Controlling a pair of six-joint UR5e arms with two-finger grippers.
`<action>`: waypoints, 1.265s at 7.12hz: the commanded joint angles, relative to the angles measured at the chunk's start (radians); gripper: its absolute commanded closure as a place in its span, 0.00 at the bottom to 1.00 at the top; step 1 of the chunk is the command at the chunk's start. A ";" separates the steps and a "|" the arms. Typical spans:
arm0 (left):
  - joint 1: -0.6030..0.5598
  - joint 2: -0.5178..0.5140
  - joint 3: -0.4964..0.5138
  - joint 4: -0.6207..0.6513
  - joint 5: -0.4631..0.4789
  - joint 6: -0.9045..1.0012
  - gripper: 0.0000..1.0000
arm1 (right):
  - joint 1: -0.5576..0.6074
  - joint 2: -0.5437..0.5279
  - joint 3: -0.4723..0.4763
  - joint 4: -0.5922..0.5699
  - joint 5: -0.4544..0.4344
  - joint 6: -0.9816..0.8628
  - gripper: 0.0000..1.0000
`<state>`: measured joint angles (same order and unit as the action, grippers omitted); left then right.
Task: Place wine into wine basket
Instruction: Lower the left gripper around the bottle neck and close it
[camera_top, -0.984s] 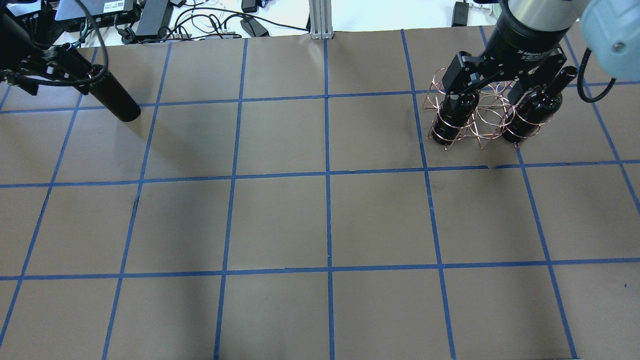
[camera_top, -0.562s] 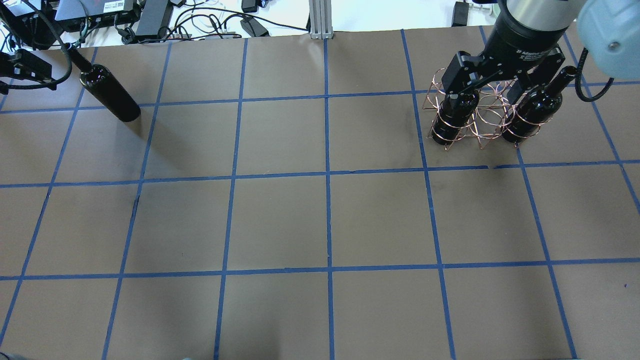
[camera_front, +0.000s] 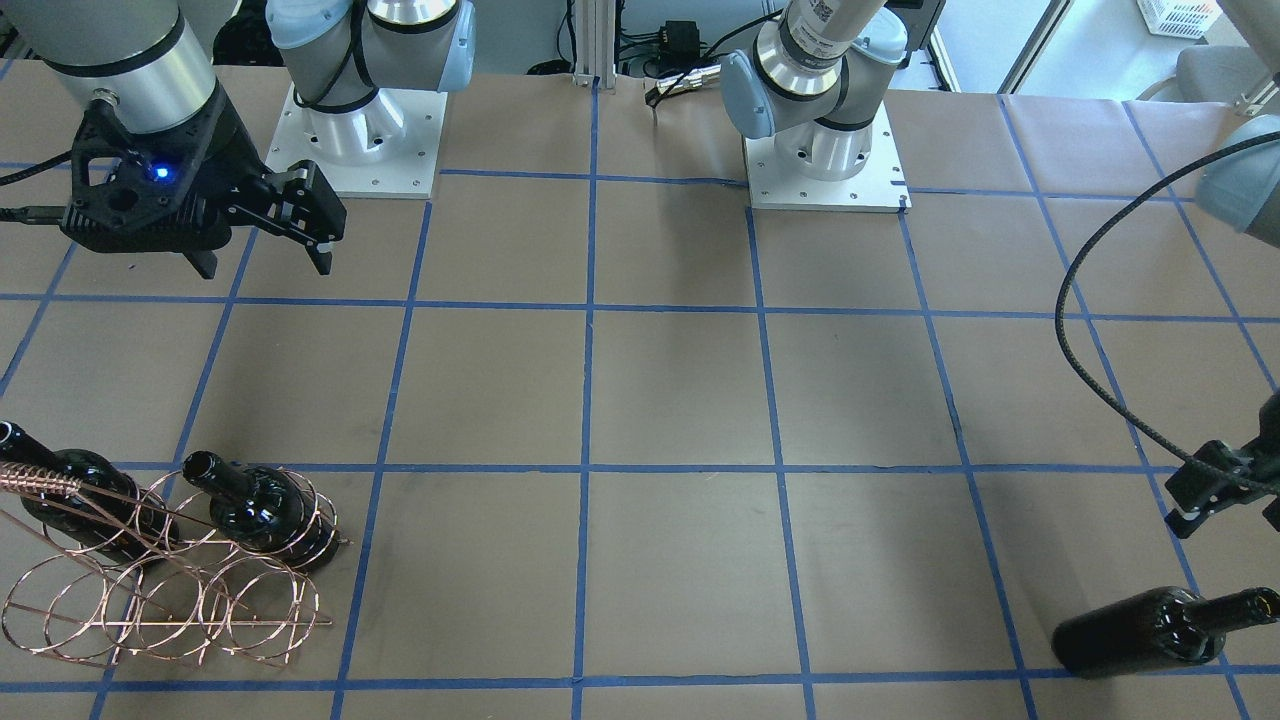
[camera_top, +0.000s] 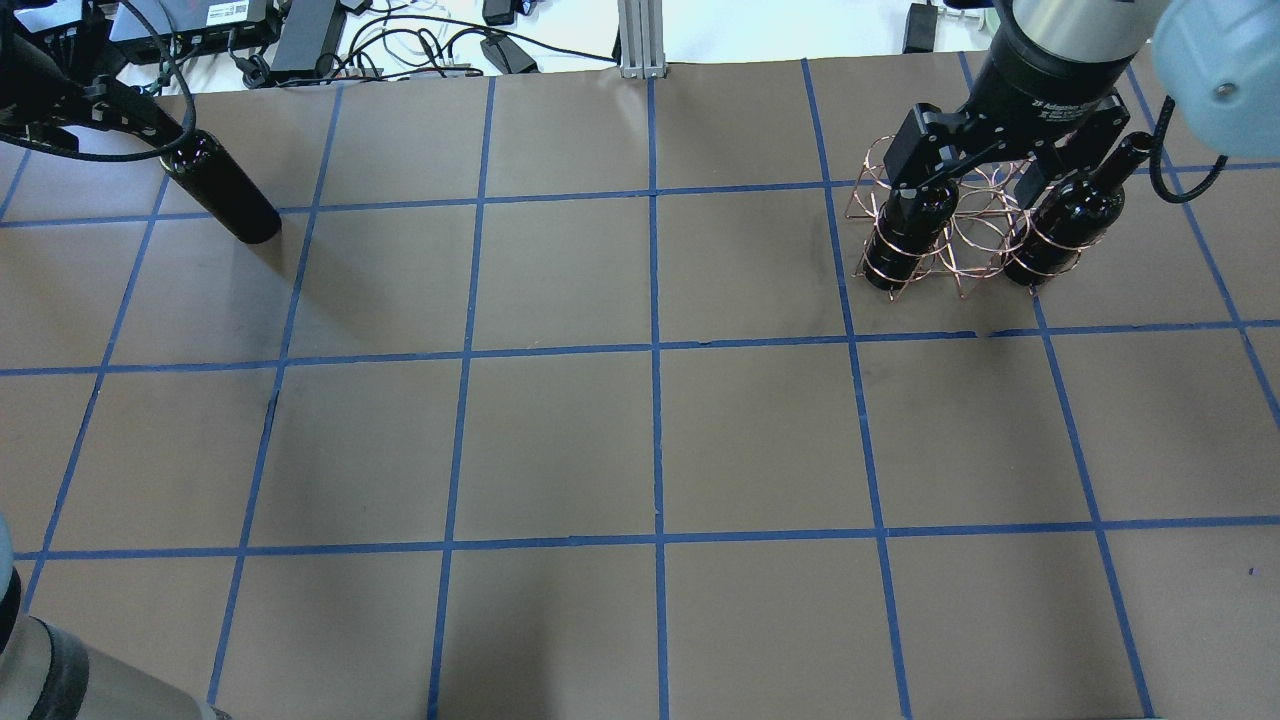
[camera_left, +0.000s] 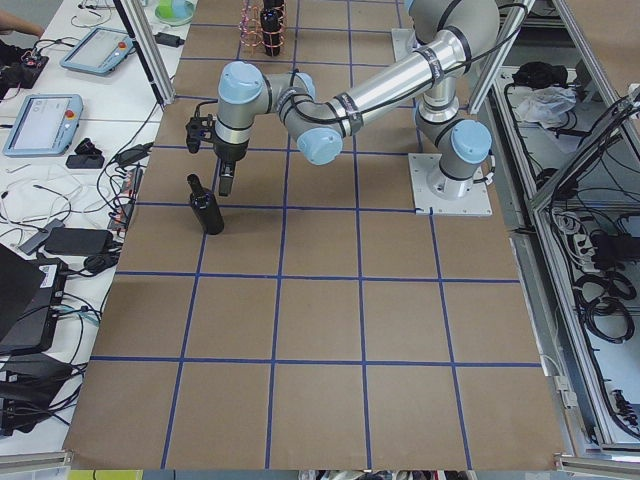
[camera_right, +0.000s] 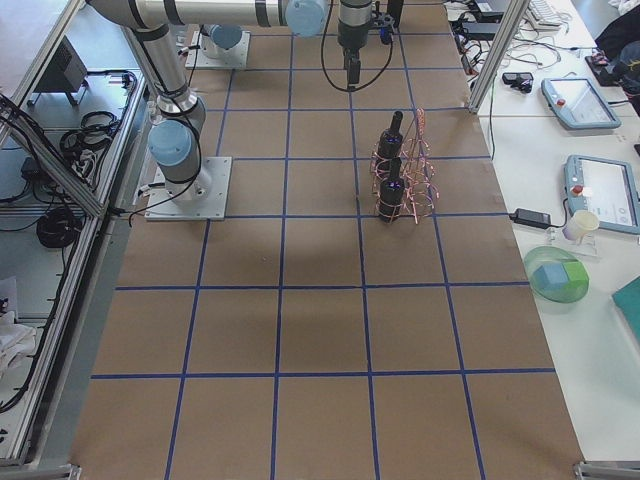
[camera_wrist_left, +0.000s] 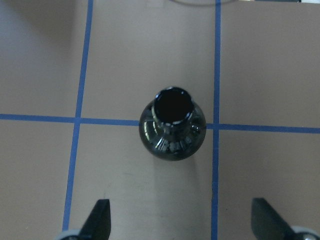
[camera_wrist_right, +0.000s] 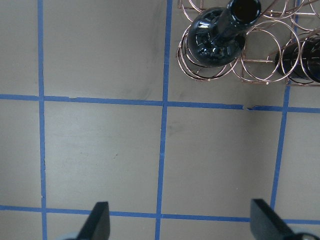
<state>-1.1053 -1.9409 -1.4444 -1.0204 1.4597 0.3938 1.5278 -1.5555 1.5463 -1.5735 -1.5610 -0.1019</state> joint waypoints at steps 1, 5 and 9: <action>-0.018 -0.048 0.010 0.083 -0.002 -0.001 0.10 | 0.000 0.000 0.000 0.003 0.001 -0.002 0.00; -0.018 -0.122 0.116 0.082 -0.004 0.045 0.17 | 0.002 0.000 0.000 0.004 0.000 -0.009 0.00; -0.018 -0.139 0.116 0.082 -0.040 0.079 0.42 | 0.002 0.000 -0.002 0.006 0.013 0.002 0.00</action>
<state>-1.1229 -2.0767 -1.3268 -0.9383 1.4433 0.4708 1.5282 -1.5554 1.5453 -1.5698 -1.5482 -0.1030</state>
